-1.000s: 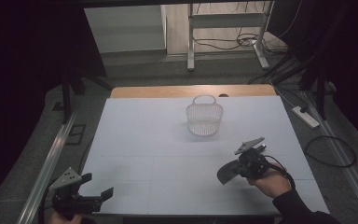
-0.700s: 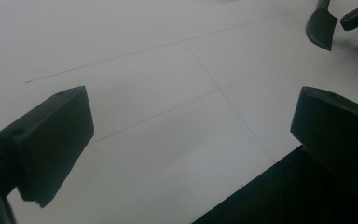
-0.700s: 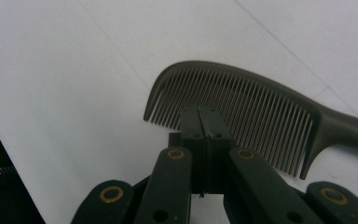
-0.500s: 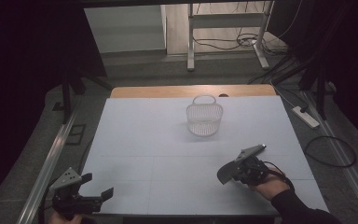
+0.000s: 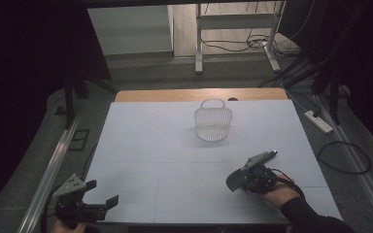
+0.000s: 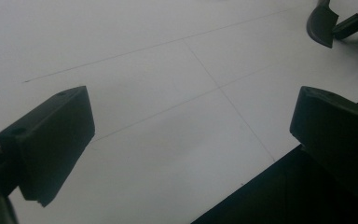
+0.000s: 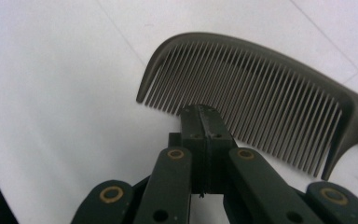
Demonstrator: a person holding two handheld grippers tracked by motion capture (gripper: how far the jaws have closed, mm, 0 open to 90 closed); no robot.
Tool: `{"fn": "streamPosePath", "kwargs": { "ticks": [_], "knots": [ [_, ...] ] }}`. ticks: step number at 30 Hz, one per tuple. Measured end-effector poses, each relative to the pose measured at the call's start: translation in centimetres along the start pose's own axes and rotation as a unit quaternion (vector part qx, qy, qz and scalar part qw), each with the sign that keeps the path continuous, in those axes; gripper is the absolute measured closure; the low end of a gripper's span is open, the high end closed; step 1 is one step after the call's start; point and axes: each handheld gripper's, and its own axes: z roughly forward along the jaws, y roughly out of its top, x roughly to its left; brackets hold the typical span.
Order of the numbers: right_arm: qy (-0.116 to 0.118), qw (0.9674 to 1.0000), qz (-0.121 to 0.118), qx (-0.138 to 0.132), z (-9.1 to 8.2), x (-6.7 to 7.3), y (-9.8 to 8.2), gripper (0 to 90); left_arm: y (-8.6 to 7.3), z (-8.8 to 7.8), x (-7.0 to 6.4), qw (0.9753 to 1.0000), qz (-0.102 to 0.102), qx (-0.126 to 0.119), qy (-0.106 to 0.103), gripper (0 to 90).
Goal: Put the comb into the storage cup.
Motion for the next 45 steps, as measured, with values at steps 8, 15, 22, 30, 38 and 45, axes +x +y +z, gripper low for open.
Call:
{"fn": "streamPosePath", "kwargs": {
  "ticks": [8, 15, 22, 30, 38, 45],
  "knots": [
    [-0.005, 1.0000, -0.003, -0.006, 0.6, -0.2, 1.0, 89.4, 0.0, 0.0, 0.0, 1.0000, 0.000, 0.001, -0.001, 0.5],
    [-0.013, 0.9998, -0.009, -0.015, 1.2, -0.4, 2.0, 89.4, 0.1, 0.1, 0.1, 1.0000, 0.000, 0.003, -0.002, 0.5],
    [-0.024, 0.9994, -0.009, -0.024, 1.9, -0.9, 3.3, 89.4, 0.1, 0.1, 0.1, 1.0000, 0.000, 0.003, -0.002, 0.6],
    [-0.039, 0.9987, -0.009, -0.031, 2.6, -1.4, 4.4, 89.5, 0.1, 0.1, 0.1, 1.0000, -0.001, 0.002, -0.002, 0.6],
    [-0.049, 0.9980, 0.001, -0.039, 3.3, -2.3, 5.7, 89.4, 0.1, 0.1, 0.1, 1.0000, 0.000, 0.002, -0.003, 0.6],
    [-0.057, 0.9974, 0.012, -0.043, 3.7, -2.9, 6.5, 89.4, 0.1, 0.1, 0.1, 1.0000, 0.000, 0.003, -0.003, 0.6]
  ]
}}
